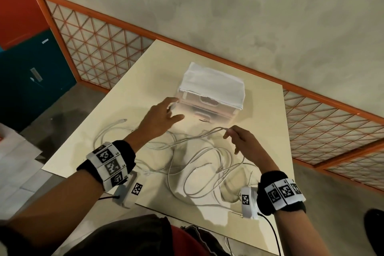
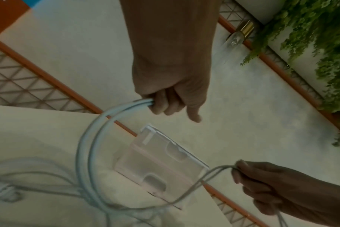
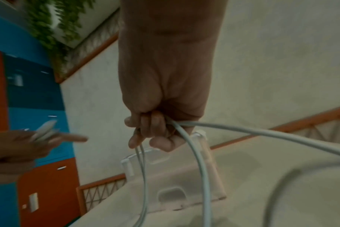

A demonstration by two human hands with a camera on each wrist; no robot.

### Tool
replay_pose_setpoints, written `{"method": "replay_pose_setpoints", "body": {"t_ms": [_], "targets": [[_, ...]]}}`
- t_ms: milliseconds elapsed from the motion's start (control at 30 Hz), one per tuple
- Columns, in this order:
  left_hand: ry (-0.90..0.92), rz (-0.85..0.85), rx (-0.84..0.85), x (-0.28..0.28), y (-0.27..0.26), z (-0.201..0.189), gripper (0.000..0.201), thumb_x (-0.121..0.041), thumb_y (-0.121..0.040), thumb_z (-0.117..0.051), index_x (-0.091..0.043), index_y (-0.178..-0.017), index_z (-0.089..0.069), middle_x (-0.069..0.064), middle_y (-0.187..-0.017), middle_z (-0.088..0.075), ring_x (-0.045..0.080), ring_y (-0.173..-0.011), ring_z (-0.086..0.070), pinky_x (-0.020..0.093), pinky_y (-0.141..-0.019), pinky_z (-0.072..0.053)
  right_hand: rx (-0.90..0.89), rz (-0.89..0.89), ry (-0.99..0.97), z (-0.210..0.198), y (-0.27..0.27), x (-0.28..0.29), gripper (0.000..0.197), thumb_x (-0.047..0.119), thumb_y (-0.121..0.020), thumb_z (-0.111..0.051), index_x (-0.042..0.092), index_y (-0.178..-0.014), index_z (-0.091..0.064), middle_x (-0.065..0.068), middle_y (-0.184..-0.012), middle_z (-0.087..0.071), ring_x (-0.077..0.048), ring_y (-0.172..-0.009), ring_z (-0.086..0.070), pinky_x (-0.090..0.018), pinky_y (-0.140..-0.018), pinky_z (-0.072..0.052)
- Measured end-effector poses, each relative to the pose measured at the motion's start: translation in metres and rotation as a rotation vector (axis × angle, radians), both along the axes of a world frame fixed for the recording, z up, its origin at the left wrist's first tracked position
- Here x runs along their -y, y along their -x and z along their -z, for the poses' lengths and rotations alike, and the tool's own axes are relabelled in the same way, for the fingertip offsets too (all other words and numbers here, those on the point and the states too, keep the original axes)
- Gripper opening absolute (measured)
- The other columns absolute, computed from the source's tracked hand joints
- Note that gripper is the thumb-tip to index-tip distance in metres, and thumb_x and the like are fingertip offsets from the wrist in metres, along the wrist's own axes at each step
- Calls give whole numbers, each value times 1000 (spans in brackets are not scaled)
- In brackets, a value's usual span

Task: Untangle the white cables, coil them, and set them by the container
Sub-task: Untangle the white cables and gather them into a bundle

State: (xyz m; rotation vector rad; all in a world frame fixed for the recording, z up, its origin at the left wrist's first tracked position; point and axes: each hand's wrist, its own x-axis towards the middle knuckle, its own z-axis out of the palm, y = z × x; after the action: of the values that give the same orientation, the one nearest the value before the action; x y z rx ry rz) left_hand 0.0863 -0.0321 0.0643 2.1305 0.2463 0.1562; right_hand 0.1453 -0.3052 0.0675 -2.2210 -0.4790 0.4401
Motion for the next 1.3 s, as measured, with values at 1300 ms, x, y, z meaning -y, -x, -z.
{"method": "replay_pose_setpoints", "body": {"t_ms": [1300], "targets": [[18,-398,344,-17,-2,-3,33,-33,-97,-46,-9,-77,-35,-4,-53,-35,11,-49,-40,29,-53,-26,182,248,216,26,-37,51,15,31,-83,-70,17,-80,-64,0,-80,-54,-19,-83,-50,-40,-82,-38]]}}
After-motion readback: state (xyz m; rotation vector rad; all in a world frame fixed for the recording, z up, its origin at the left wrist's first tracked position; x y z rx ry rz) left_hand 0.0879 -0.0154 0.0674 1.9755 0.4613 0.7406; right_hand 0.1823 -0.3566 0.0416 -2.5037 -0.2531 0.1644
